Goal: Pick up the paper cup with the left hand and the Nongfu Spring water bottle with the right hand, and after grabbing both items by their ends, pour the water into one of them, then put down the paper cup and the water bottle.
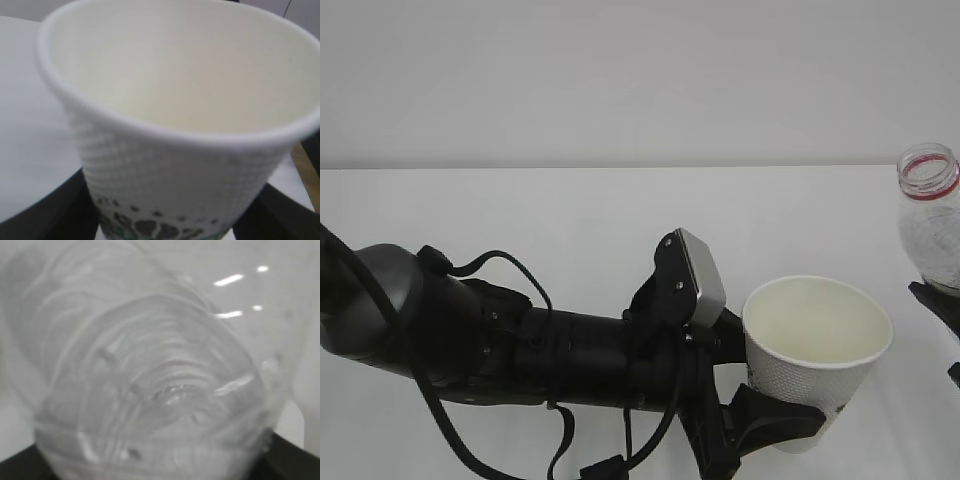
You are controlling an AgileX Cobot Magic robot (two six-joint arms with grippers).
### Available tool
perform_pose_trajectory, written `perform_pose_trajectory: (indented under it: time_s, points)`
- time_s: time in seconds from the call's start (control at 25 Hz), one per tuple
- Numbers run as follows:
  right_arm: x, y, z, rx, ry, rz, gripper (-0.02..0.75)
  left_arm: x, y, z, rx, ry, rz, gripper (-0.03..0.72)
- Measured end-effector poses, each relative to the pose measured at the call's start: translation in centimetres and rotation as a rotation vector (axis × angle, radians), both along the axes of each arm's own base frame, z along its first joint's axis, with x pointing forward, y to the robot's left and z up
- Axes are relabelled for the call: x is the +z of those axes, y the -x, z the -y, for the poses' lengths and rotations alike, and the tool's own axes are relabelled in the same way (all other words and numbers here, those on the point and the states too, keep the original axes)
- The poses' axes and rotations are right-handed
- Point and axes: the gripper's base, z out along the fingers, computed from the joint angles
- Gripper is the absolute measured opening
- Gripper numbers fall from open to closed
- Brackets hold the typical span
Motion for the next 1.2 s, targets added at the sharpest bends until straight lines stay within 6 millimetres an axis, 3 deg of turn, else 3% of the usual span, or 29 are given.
perform_pose_trajectory:
  time_s: [1.2]
  points:
    - [0.40, -0.16, -0.15, 0.005, -0.029, 0.043, 0.485, 0.00, 0.00, 0.00, 0.000, 0.000, -0.002, 0.522]
